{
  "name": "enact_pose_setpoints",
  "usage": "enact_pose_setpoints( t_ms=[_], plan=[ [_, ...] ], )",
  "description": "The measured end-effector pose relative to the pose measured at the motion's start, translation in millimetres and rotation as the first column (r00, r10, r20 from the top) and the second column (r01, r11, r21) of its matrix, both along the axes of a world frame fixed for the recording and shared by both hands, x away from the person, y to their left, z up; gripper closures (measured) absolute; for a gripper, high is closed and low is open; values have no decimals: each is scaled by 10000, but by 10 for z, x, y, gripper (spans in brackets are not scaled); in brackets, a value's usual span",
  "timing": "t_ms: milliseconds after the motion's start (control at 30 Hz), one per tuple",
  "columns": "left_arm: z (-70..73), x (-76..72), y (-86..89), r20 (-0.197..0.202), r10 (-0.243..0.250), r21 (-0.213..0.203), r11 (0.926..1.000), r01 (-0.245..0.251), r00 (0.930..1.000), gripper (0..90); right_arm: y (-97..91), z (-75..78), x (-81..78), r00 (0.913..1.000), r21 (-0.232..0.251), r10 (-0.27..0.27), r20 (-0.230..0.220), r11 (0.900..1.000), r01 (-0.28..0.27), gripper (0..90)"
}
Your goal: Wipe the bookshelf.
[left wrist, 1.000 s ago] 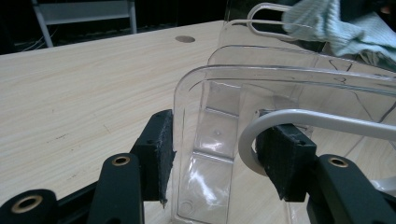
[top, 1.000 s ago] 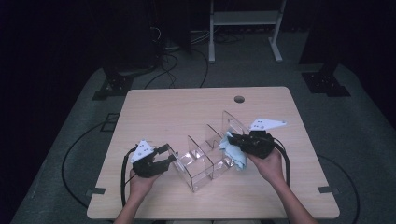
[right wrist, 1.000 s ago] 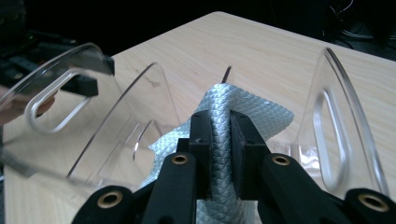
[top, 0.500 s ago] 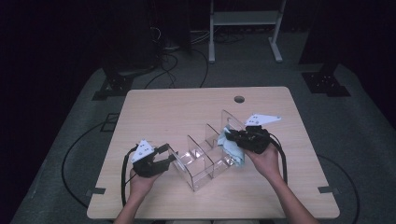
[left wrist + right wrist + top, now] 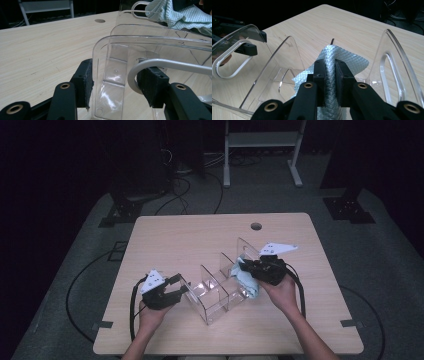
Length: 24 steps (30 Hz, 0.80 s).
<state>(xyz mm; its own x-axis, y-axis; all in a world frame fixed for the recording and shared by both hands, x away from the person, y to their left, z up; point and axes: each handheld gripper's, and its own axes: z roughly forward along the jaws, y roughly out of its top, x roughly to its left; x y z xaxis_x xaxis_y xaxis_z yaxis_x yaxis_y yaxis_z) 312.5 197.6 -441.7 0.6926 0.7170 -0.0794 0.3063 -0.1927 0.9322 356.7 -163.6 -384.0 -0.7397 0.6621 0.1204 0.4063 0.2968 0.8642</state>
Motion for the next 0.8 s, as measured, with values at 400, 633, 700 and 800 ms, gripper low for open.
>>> enact_pose_setpoints(
  t_ms=[400, 633, 700, 800],
  plan=[
    [-3, -10, -8, -9, 104, -55, 9999, -104, 9999, 471, 140, -3, 188, 9998, -91, -157, -94, 9998, 157, 798],
    [0, -17, -23, -18, 169, -31, 9999, -169, 9999, 471, 142, 16, 166, 9998, -161, -180, -98, 9997, 179, 798],
    [-2, -23, -19, -5, 187, -19, 9998, -187, 9998, 471, 209, 28, 237, 9997, -269, -198, -154, 9995, 193, 798],
    [1, -29, -23, -50, 214, -17, 9998, -215, 9998, 470, 268, 28, 288, 9996, -255, -230, -169, 9994, 226, 797]
  ],
)
